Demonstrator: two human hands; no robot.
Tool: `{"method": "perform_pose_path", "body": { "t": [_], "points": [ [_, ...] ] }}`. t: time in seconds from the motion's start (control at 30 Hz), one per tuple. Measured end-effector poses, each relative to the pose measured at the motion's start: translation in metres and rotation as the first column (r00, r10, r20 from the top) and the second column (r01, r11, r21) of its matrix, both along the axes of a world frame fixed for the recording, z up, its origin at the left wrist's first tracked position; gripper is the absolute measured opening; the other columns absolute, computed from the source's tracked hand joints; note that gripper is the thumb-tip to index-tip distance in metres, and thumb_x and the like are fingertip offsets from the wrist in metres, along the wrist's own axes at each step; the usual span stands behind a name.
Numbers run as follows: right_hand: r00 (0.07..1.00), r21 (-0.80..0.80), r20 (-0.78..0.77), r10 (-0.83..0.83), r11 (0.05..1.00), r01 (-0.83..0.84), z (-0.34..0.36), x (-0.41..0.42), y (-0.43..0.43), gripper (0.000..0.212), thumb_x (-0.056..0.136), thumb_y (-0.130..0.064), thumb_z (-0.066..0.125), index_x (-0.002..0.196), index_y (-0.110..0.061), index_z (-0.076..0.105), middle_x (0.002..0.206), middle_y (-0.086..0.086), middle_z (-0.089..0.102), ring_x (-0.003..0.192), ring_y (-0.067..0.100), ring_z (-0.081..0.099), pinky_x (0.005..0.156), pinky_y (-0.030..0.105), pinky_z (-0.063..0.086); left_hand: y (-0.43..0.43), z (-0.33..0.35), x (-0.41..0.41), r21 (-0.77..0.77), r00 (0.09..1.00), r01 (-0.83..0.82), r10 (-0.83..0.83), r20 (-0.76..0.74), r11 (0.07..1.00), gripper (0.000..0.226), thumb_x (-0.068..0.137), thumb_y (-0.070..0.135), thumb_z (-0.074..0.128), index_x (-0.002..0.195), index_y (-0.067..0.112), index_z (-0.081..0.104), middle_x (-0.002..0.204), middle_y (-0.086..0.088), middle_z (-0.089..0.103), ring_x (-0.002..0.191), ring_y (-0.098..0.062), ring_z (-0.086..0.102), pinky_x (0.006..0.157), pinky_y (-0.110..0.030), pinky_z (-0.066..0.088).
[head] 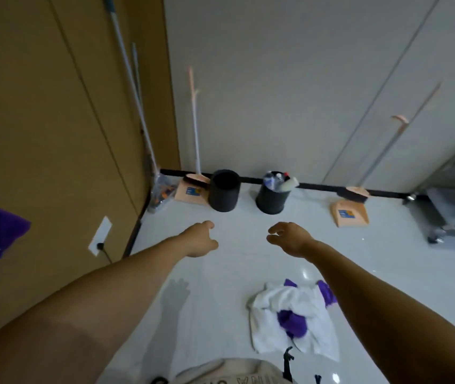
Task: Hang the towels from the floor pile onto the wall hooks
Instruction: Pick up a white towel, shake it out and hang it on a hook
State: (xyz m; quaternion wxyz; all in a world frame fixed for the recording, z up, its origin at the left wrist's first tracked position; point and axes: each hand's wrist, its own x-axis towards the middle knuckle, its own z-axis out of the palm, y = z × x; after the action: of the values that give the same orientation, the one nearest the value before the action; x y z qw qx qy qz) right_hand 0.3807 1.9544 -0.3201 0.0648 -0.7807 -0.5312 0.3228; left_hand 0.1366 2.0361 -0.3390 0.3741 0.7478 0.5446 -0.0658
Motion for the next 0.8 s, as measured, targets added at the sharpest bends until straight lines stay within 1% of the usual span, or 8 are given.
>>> {"method": "perform_pose_path", "body": {
  "t": [0.1,0.2,0.27,0.37,0.47,0.57,0.67,0.8],
  "points": [
    [0.995,0.005,-0.002,-0.104,0.995,0.104,0.0,0.063,-0.06,0.034,0.09,-0.037,0.059,0.12,-0.021,0.064,0.126,0.005,0.063,0.105,0.022,0.06,0.082,0.025,0.042,-0.035,0.003,0.074,-0.008,0.996,0.094,-0.094,0.007,0.996,0.062,0.091,0.03,0.053,0.147,0.021,0.028,0.147,-0.01,0.037,0.114,-0.025,0.052,0.089,-0.033,0.046],
    [0.975,-0.007,-0.033,-0.22,0.976,0.22,-0.005,0.116,-0.116,0.032,0.088,-0.036,0.06,0.116,-0.022,0.065,0.118,0.003,0.067,0.098,0.02,0.062,0.081,0.026,0.045,-0.076,-0.003,0.14,-0.064,0.974,0.227,-0.228,-0.011,0.972,0.061,0.091,0.03,0.053,0.146,0.025,0.028,0.15,-0.008,0.034,0.122,-0.026,0.048,0.096,-0.036,0.044],
    [0.955,-0.001,-0.032,-0.294,0.956,0.294,-0.011,0.145,-0.145,0.033,0.088,-0.037,0.06,0.117,-0.021,0.065,0.117,0.003,0.067,0.101,0.02,0.062,0.084,0.028,0.046,-0.098,-0.008,0.176,-0.075,0.961,0.274,-0.276,-0.018,0.959,0.06,0.091,0.03,0.053,0.146,0.025,0.029,0.15,-0.007,0.034,0.126,-0.026,0.045,0.1,-0.038,0.043],
    [0.94,-0.035,-0.033,-0.341,0.94,0.339,-0.022,0.177,-0.173,0.036,0.089,-0.038,0.06,0.119,-0.019,0.064,0.119,0.004,0.066,0.105,0.021,0.061,0.085,0.027,0.045,-0.122,-0.017,0.211,-0.112,0.945,0.32,-0.326,-0.036,0.941,0.06,0.09,0.03,0.053,0.145,0.025,0.03,0.15,-0.007,0.035,0.129,-0.027,0.044,0.103,-0.039,0.041],
    [0.93,-0.06,-0.036,-0.365,0.93,0.362,-0.032,0.199,-0.179,0.036,0.089,-0.039,0.059,0.119,-0.019,0.063,0.119,0.003,0.066,0.104,0.022,0.061,0.086,0.029,0.046,-0.124,-0.027,0.232,-0.141,0.934,0.342,-0.352,-0.055,0.929,0.06,0.09,0.03,0.053,0.145,0.023,0.031,0.15,-0.007,0.035,0.129,-0.026,0.044,0.101,-0.035,0.041],
    [0.924,-0.076,-0.045,-0.38,0.923,0.376,-0.044,0.212,-0.175,0.036,0.09,-0.039,0.058,0.12,-0.019,0.062,0.118,0.002,0.066,0.101,0.021,0.063,0.083,0.029,0.048,-0.111,-0.043,0.25,-0.151,0.931,0.348,-0.36,-0.065,0.925,0.059,0.091,0.029,0.053,0.145,0.021,0.031,0.15,-0.008,0.036,0.128,-0.026,0.045,0.101,-0.035,0.041],
    [0.918,-0.122,-0.037,-0.395,0.914,0.388,-0.06,0.222,-0.169,0.038,0.091,-0.038,0.057,0.123,-0.017,0.061,0.122,0.003,0.065,0.107,0.022,0.06,0.088,0.031,0.048,-0.093,-0.063,0.269,-0.181,0.927,0.356,-0.371,-0.06,0.917,0.059,0.091,0.029,0.053,0.145,0.02,0.032,0.149,-0.008,0.037,0.129,-0.025,0.044,0.101,-0.034,0.04],
    [0.909,-0.184,0.001,-0.416,0.894,0.409,-0.091,0.238,-0.152,0.039,0.092,-0.037,0.056,0.125,-0.016,0.06,0.123,0.003,0.064,0.11,0.022,0.06,0.088,0.028,0.045,-0.067,-0.104,0.292,-0.174,0.929,0.342,-0.36,-0.082,0.923,0.056,0.09,0.03,0.051,0.143,0.021,0.035,0.146,-0.006,0.041,0.125,-0.024,0.047,0.095,-0.03,0.041]
  ]
}}
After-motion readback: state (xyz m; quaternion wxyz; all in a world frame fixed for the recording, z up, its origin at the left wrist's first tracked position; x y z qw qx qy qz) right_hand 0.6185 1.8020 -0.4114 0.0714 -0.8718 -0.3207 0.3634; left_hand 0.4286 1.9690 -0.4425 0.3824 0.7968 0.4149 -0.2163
